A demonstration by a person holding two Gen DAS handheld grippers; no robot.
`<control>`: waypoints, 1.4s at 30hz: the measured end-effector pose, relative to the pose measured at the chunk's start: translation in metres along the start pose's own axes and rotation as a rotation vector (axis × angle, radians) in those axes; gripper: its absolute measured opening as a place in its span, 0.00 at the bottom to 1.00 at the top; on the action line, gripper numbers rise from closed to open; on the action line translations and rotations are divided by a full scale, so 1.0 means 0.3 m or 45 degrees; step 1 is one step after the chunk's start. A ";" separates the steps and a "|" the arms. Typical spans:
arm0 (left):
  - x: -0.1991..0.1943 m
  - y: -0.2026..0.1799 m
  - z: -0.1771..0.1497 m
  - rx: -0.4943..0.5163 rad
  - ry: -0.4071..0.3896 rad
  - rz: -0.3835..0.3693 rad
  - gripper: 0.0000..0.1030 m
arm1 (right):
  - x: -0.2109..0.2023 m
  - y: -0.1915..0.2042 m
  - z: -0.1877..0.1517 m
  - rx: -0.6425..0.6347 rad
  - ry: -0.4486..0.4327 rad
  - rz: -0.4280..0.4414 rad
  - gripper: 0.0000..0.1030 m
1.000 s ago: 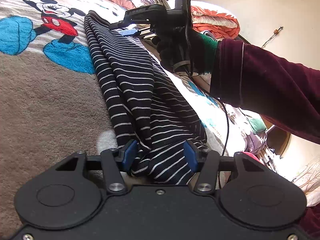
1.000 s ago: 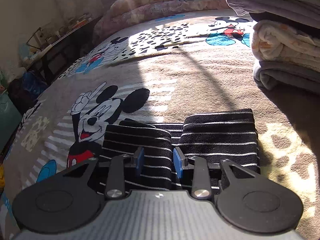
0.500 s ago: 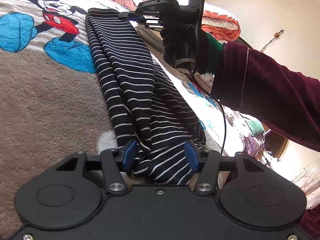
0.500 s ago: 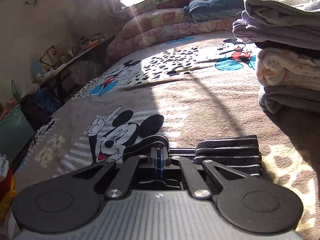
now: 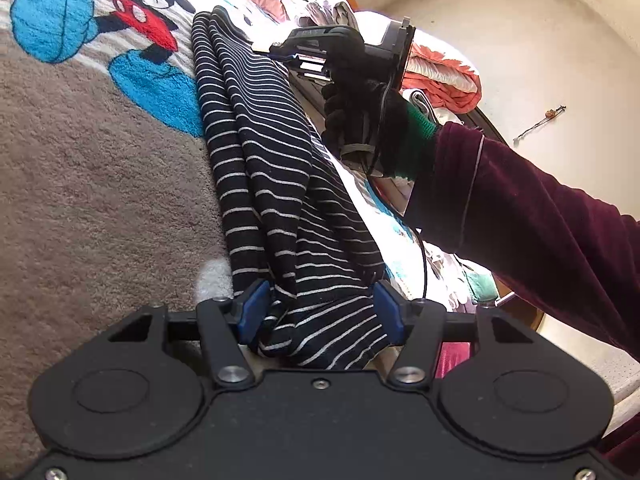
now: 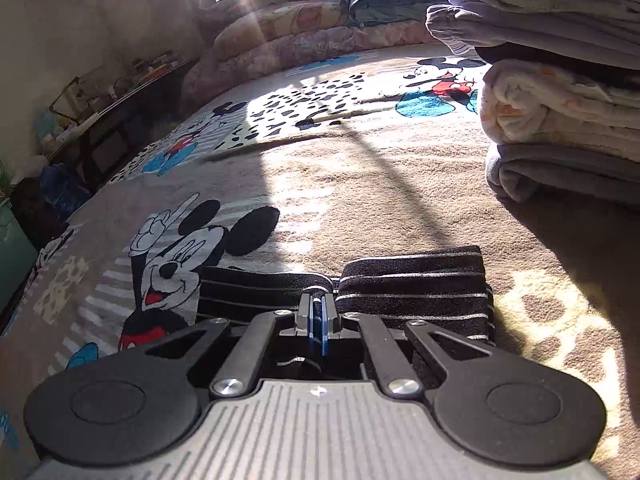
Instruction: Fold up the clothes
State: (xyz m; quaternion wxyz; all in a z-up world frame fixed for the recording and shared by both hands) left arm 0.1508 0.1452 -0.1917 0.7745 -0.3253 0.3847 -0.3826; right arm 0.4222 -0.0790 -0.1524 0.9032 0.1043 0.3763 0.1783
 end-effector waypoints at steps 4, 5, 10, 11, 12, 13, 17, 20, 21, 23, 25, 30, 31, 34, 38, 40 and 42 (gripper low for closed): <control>-0.007 0.020 0.008 -0.053 -0.012 -0.030 0.57 | -0.010 0.017 0.001 -0.077 0.011 -0.054 0.16; -0.006 0.018 0.008 -0.052 -0.011 -0.029 0.57 | -0.024 0.027 0.010 -0.103 -0.007 -0.071 0.18; 0.000 0.018 0.015 -0.047 -0.006 -0.020 0.58 | -0.104 0.130 0.036 -0.278 -0.091 -0.081 0.28; 0.004 0.015 0.017 -0.047 -0.006 -0.018 0.58 | -0.098 0.168 0.027 -0.322 -0.054 -0.055 0.28; 0.007 0.013 0.018 -0.046 -0.005 -0.016 0.59 | -0.092 0.206 0.019 -0.366 -0.016 -0.029 0.27; 0.008 0.012 0.019 -0.046 -0.005 -0.014 0.59 | -0.084 0.242 0.008 -0.405 0.022 -0.010 0.29; 0.008 0.010 0.017 -0.042 -0.007 -0.005 0.61 | -0.026 0.314 -0.024 -0.439 0.095 -0.032 0.33; 0.005 0.006 0.012 -0.036 -0.010 -0.002 0.63 | 0.017 0.355 -0.044 -0.449 0.139 -0.057 0.35; 0.003 0.004 0.011 -0.034 -0.010 -0.003 0.64 | 0.028 0.355 -0.048 -0.441 0.153 -0.066 0.35; 0.001 0.002 0.008 -0.031 -0.010 -0.003 0.66 | 0.041 0.359 -0.053 -0.440 0.161 -0.085 0.35; 0.002 0.002 0.011 -0.032 -0.009 -0.003 0.66 | 0.046 0.361 -0.053 -0.435 0.164 -0.084 0.22; 0.001 0.000 0.009 -0.035 -0.006 -0.007 0.67 | 0.050 0.357 -0.036 -0.396 0.156 -0.076 0.04; -0.006 -0.003 0.004 -0.037 -0.005 -0.008 0.67 | 0.051 0.356 -0.031 -0.387 0.151 -0.074 0.04; -0.023 -0.008 -0.008 -0.042 -0.005 -0.011 0.67 | 0.043 0.342 -0.013 -0.331 0.115 -0.069 0.04; -0.025 -0.009 -0.009 -0.046 -0.004 -0.012 0.67 | 0.052 0.323 -0.006 -0.287 0.108 -0.090 0.04; -0.017 -0.007 -0.006 -0.047 -0.002 -0.011 0.67 | 0.068 0.316 -0.016 -0.269 0.148 -0.074 0.06; -0.016 -0.008 -0.004 -0.046 -0.001 -0.009 0.67 | 0.062 0.314 -0.024 -0.263 0.151 -0.067 0.23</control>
Point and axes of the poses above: each gripper's, at about its wrist camera, not at the fingertips, and x roughly the way its jaws point, y to its left, z to its top, the point moved 3 cm from there along x, roughly the way its jaws point, and after that the axes turned 1 degree about -z, right-handed, at the moved point
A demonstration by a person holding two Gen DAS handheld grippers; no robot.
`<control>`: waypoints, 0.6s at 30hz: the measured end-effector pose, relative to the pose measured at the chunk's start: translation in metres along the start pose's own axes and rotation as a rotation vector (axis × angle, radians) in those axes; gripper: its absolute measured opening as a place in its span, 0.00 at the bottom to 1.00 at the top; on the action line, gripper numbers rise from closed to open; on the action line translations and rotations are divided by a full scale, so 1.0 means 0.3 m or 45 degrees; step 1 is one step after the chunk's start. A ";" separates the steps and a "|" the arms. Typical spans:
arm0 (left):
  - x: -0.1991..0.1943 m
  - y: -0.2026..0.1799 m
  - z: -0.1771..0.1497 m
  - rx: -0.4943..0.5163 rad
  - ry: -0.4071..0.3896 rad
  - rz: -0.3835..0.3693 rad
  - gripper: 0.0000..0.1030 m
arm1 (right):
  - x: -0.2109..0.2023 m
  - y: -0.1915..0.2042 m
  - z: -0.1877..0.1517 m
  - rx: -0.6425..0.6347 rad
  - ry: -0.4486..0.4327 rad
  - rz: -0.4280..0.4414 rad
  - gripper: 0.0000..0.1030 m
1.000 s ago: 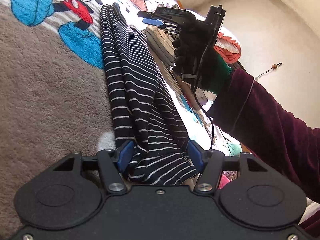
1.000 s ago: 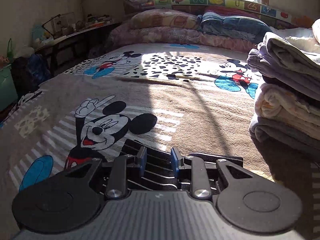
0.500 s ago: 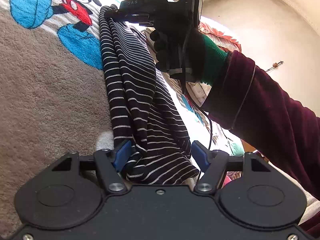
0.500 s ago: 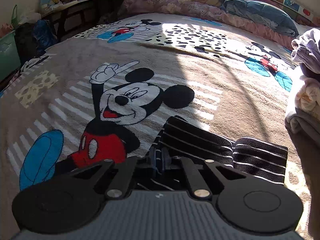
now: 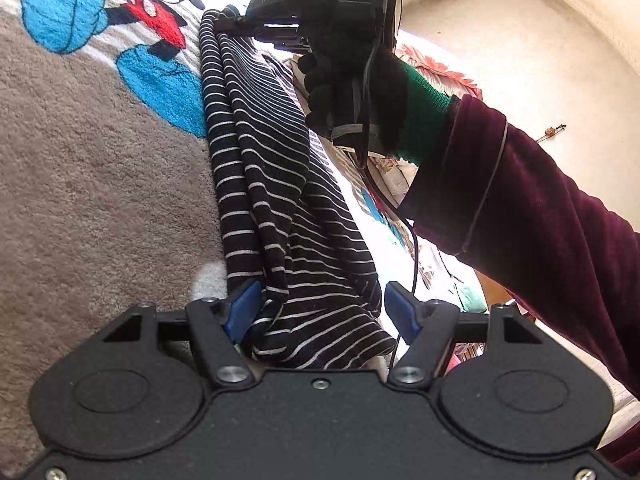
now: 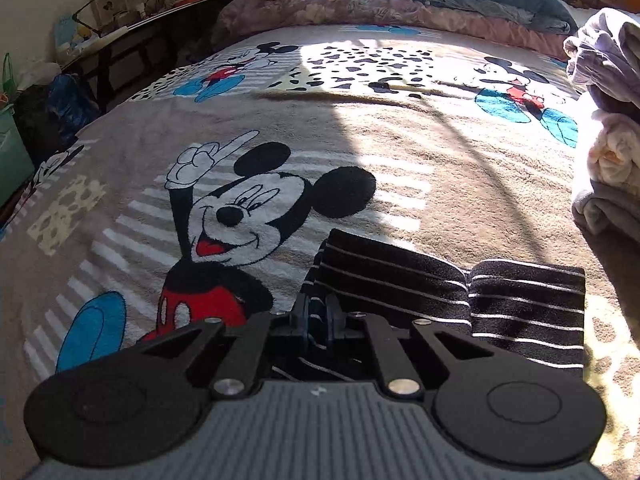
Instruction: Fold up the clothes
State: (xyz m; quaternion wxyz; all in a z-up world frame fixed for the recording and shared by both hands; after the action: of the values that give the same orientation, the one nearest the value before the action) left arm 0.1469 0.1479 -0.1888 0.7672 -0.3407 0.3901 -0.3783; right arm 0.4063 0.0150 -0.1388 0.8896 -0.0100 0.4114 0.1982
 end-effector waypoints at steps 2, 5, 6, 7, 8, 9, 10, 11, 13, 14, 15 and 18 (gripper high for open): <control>0.000 0.000 0.002 0.000 0.001 0.000 0.68 | -0.033 0.002 -0.004 -0.014 -0.026 0.005 0.34; 0.002 -0.002 0.002 0.007 0.002 0.006 0.68 | -0.118 0.002 -0.010 -0.039 -0.084 0.028 0.34; 0.002 -0.004 0.003 0.009 0.002 0.009 0.68 | -0.153 -0.001 -0.015 -0.043 -0.102 0.043 0.34; 0.001 -0.005 0.004 0.011 0.001 0.011 0.68 | -0.189 -0.007 -0.022 -0.043 -0.123 0.055 0.34; -0.002 -0.007 0.004 0.015 -0.001 0.016 0.68 | -0.231 -0.020 -0.035 -0.035 -0.147 0.061 0.34; -0.006 -0.010 0.005 0.020 -0.003 0.021 0.68 | -0.272 -0.032 -0.048 -0.028 -0.171 0.067 0.35; -0.009 -0.013 0.006 0.025 -0.005 0.027 0.68 | -0.313 -0.049 -0.063 -0.013 -0.193 0.074 0.35; -0.013 -0.016 0.007 0.030 -0.007 0.034 0.68 | -0.353 -0.072 -0.083 0.013 -0.212 0.082 0.35; -0.026 -0.024 0.008 0.052 -0.017 0.060 0.69 | -0.428 -0.117 -0.135 0.058 -0.243 0.088 0.35; -0.036 -0.030 0.009 0.074 -0.029 0.083 0.71 | -0.463 -0.136 -0.167 0.072 -0.254 0.084 0.35; -0.047 -0.036 0.012 0.095 -0.055 0.107 0.72 | -0.495 -0.152 -0.199 0.083 -0.263 0.082 0.35; -0.090 -0.056 0.029 0.159 -0.210 0.186 0.71 | -0.575 -0.178 -0.306 0.069 -0.275 0.076 0.35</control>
State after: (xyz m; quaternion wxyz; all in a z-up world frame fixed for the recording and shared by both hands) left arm 0.1382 0.1646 -0.1618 0.8420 -0.2928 0.3252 -0.3156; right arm 0.2581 -0.1101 -0.0802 0.9223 0.0477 0.3186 0.2134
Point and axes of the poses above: each gripper's, at about its wrist camera, not at the fingertips, and x roughly the way its jaws point, y to its left, z to its top, the point moved 3 cm from there along x, roughly the way its jaws point, and after that the axes turned 1 degree about -z, right-handed, at the moved point
